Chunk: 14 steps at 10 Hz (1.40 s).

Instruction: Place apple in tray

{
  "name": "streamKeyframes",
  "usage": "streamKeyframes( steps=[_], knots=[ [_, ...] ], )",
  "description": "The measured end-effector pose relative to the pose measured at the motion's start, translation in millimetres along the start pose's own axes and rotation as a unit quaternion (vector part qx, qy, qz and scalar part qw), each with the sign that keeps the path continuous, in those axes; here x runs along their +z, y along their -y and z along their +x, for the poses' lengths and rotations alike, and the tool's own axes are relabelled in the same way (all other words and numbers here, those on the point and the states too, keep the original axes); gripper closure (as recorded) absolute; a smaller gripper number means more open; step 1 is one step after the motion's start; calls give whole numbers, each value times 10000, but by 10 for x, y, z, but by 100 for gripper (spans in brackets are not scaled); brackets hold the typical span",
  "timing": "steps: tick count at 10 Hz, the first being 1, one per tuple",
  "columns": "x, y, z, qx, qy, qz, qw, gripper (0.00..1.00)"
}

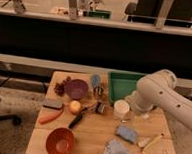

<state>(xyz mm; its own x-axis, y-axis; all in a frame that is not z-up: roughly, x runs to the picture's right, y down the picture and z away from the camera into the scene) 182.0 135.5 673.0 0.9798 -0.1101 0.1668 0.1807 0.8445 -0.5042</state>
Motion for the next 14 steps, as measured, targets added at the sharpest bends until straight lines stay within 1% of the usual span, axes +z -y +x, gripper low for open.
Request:
streamKeyframes(
  steps=[3, 6, 9, 10, 11, 12, 14],
  knots=[
    [4, -35, -150, -355, 54, 31, 9993, 20],
    [6, -36, -295, -705, 117, 58, 9974, 20],
    [22, 0, -499, -1069, 161, 81, 9941, 20],
    [37, 18, -644, -1237, 192, 80, 9921, 20],
    [48, 24, -738, -1360, 196, 88, 9905, 20],
    [61, 4, -780, -1451, 198, 87, 9892, 20],
    [83, -6, -933, -1679, 236, 109, 9855, 20]
  ],
)
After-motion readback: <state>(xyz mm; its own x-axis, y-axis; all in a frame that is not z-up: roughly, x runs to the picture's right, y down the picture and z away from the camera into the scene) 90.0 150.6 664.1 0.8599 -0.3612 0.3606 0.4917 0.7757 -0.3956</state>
